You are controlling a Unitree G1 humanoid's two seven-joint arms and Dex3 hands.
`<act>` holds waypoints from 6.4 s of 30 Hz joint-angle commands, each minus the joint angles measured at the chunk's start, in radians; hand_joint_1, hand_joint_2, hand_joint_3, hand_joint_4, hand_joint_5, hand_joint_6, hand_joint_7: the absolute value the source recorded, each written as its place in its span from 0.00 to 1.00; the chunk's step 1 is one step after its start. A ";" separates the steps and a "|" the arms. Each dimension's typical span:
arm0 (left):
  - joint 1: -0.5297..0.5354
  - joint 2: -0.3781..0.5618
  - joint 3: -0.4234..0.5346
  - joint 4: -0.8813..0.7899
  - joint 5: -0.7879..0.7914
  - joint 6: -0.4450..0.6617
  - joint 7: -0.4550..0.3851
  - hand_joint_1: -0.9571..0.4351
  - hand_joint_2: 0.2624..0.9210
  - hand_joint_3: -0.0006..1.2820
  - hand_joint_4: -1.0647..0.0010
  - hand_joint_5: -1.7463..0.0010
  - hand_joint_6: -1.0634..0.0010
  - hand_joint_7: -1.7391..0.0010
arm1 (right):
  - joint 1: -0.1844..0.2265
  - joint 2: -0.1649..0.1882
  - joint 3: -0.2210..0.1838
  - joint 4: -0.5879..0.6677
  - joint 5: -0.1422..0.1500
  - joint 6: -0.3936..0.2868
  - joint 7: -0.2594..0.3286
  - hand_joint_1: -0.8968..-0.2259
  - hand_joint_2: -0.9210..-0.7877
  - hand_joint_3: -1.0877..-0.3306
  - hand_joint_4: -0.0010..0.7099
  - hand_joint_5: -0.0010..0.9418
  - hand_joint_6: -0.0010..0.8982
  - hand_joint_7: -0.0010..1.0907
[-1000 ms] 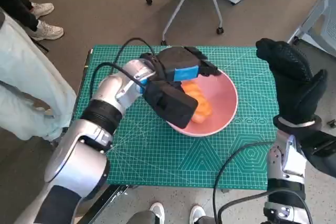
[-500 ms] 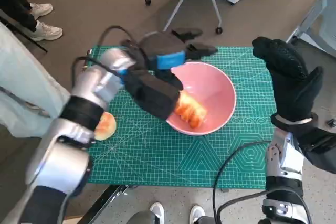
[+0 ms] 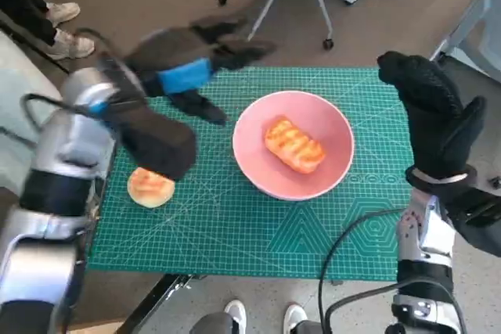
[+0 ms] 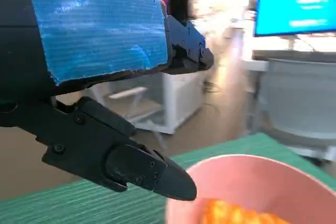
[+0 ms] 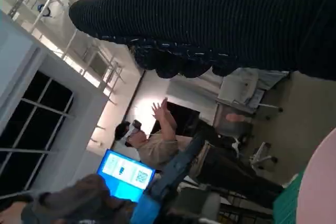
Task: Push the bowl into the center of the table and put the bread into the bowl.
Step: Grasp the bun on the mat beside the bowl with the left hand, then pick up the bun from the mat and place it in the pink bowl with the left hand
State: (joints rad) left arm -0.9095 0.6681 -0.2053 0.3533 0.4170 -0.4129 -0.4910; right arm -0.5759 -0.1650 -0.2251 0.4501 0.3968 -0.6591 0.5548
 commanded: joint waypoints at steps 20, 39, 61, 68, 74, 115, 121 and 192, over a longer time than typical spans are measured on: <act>0.363 0.201 0.162 -0.240 -0.064 0.230 -0.140 0.24 0.73 0.00 0.92 1.00 0.77 1.00 | 0.001 0.012 0.000 0.018 0.015 0.031 0.017 0.33 0.00 0.38 0.26 0.00 0.23 0.19; 0.407 0.169 0.105 -0.166 -0.025 0.319 -0.136 0.26 0.73 0.00 0.94 1.00 0.80 1.00 | -0.002 0.001 -0.003 0.012 0.012 0.042 0.025 0.32 0.00 0.40 0.26 0.00 0.23 0.19; 0.403 0.112 -0.011 -0.055 0.032 0.413 -0.165 0.28 0.75 0.00 0.96 1.00 0.83 1.00 | 0.011 -0.019 -0.007 -0.014 0.005 0.057 0.027 0.32 0.00 0.40 0.26 0.00 0.23 0.19; 0.401 0.094 -0.045 -0.022 0.040 0.435 -0.174 0.31 0.75 0.00 0.97 1.00 0.84 1.00 | 0.012 -0.019 -0.007 -0.010 0.008 0.058 0.027 0.32 0.00 0.40 0.26 0.00 0.23 0.19; 0.393 0.072 -0.072 0.044 0.051 0.429 -0.165 0.37 0.75 0.00 0.97 1.00 0.84 1.00 | 0.013 -0.018 -0.006 -0.011 0.006 0.058 0.027 0.32 0.00 0.40 0.26 0.00 0.23 0.19; 0.423 0.108 -0.064 -0.025 0.103 0.346 -0.031 0.69 1.00 0.04 0.33 0.29 0.37 0.42 | 0.030 -0.018 -0.004 -0.034 0.008 0.069 0.029 0.31 0.00 0.41 0.27 0.00 0.23 0.18; 0.419 0.120 0.010 -0.166 0.043 0.348 -0.068 0.69 1.00 0.04 0.31 0.31 0.39 0.39 | 0.026 -0.019 -0.004 -0.029 0.003 0.069 0.025 0.31 0.00 0.41 0.27 0.00 0.23 0.18; -0.146 -0.429 -0.261 0.255 0.137 0.241 -0.027 0.66 0.95 0.05 0.58 0.83 0.56 0.86 | 0.039 -0.023 -0.008 -0.035 0.004 0.059 0.022 0.31 0.00 0.42 0.25 0.00 0.23 0.17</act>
State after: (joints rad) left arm -1.0562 0.2539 -0.4615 0.5852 0.5486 -0.2079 -0.5186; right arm -0.5610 -0.1887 -0.2330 0.4104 0.3974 -0.6084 0.5786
